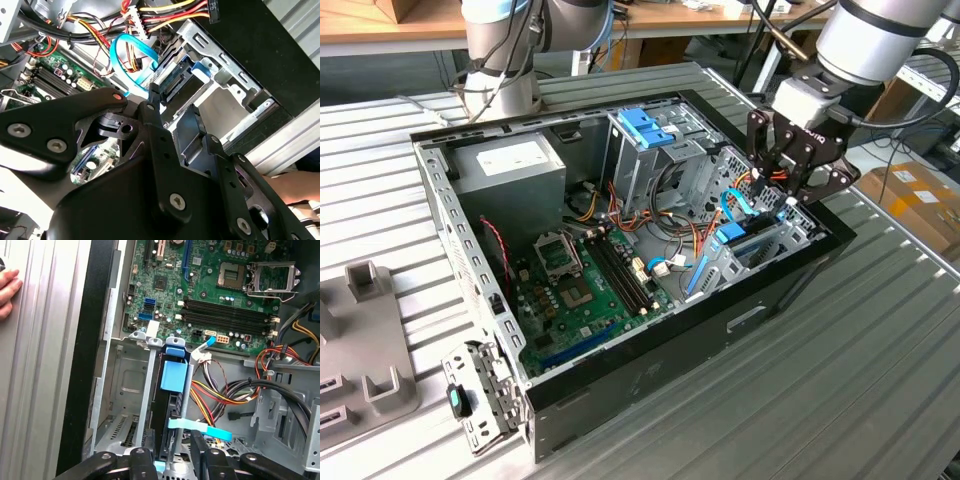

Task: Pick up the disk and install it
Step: 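Insert the second disk wire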

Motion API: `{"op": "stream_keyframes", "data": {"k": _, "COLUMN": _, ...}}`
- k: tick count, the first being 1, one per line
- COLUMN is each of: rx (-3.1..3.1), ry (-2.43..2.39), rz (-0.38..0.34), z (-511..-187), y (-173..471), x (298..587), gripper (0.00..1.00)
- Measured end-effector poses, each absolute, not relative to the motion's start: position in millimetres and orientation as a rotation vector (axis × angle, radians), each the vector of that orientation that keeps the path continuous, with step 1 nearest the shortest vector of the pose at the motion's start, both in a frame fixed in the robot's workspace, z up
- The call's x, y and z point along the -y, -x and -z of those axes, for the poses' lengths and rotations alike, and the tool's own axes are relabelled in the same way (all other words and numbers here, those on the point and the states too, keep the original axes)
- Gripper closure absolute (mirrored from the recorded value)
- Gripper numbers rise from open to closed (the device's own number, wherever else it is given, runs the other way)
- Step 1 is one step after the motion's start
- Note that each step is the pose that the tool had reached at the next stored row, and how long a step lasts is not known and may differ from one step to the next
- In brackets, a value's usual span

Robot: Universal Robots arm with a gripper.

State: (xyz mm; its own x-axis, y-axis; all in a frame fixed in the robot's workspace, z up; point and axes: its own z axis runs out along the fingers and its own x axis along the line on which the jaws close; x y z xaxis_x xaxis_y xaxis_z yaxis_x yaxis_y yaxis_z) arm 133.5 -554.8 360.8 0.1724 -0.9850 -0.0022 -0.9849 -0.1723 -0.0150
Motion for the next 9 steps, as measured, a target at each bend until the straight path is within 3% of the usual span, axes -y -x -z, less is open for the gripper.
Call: {"op": "stream_keyframes", "data": {"k": 9, "rx": -1.847, "ry": 2.525, "rz": 0.011, "z": -360.8, "y": -135.5, "x": 554.4, "gripper": 0.58}}
